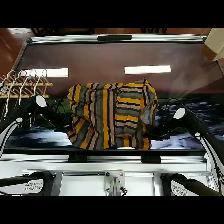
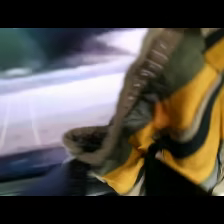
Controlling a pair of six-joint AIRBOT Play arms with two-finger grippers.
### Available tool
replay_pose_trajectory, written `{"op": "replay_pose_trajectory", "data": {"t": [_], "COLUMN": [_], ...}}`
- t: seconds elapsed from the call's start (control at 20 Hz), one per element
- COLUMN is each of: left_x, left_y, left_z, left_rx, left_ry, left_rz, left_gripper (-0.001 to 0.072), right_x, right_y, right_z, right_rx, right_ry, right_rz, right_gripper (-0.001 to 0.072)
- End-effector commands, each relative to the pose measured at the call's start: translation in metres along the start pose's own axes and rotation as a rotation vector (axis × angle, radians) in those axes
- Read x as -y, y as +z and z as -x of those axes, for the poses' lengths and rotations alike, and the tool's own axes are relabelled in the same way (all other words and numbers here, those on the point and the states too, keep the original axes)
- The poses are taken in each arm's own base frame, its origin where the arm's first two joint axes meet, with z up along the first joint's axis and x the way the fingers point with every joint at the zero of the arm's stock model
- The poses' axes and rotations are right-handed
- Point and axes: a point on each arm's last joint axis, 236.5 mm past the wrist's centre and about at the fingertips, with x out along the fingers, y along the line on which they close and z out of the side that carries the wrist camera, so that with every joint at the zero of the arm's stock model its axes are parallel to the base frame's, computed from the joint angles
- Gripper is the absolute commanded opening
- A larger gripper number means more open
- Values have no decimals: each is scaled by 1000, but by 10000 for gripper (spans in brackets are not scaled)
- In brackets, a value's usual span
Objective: Fold the shirts.
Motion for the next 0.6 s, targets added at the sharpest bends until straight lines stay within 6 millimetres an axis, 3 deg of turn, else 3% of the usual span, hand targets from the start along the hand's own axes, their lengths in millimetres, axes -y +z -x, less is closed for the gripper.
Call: {"op": "replay_pose_trajectory", "data": {"t": [0.0,0.05,0.15,0.25,0.4,0.55], "left_x": [1,3,12,33,82,165], "left_y": [3,3,-2,-19,-51,-89], "left_z": [-7,-7,-1,6,5,-12], "left_rx": [-1,-1,-17,-71,-115,-129], "left_ry": [-5,-6,-18,-44,-86,-222], "left_rz": [37,25,-40,-183,-355,-490], "left_gripper": [141,53,49,49,49,49], "right_x": [0,0,2,7,1,-26], "right_y": [9,12,20,42,105,170], "right_z": [-4,-3,1,22,88,178], "right_rx": [27,40,65,123,332,640], "right_ry": [6,5,-11,-80,-193,-244], "right_rz": [-19,-22,-4,58,158,211], "right_gripper": [135,50,50,49,49,49]}}
